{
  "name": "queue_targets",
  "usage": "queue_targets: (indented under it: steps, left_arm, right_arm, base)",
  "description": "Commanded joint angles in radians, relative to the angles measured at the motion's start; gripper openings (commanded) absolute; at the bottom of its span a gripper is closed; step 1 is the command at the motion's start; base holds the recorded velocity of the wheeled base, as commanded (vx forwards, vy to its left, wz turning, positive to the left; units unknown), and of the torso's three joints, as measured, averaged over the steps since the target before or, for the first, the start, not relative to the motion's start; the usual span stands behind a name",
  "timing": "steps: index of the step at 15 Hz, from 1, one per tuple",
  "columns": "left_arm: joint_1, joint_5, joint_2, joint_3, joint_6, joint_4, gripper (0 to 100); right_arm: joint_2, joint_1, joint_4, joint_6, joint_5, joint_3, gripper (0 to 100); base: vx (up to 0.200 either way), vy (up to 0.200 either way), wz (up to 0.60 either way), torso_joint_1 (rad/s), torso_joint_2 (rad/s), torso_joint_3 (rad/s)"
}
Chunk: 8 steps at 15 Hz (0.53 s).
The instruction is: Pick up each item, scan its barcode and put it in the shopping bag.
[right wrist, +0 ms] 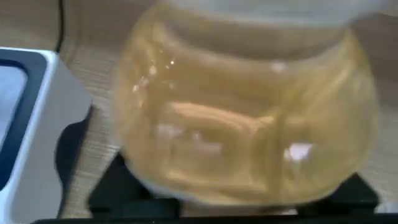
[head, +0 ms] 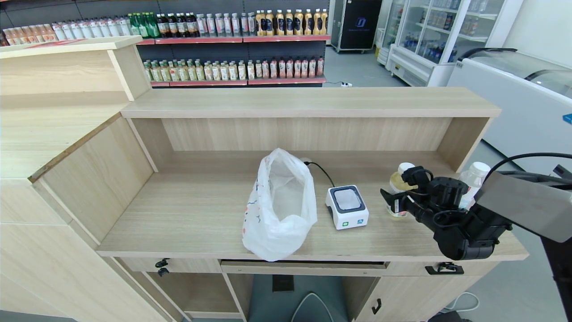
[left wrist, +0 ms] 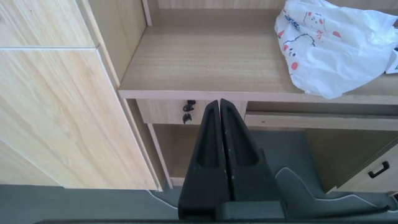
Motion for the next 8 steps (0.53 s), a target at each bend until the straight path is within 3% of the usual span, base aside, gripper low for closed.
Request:
queue_targets:
  steps: [1,6,8]
  left_arm:
    - [0.0,0.001,0.0,0.0,0.001,0.0,0]
    - [0.0,0.001,0.0,0.0,0.001,0.0,0]
    - [0.0,0.001,0.0,0.0,0.001,0.0,0]
  right_arm:
    - [-0.01,-0.007,0.005,-0.001,0.0,-0.005,0]
    - [-0.009,-0.013,-0.001,-0.03,0.009,0.001,0]
    - [-0.035,-0.013,0.006,-0.028,0.077,0.006,0]
  base:
    - [0.0,0.0,0.0,0.0,0.0,0.0]
    - [0.0,0.0,0.0,0.0,0.0,0.0]
    - [0.0,0.0,0.0,0.0,0.0,0.0]
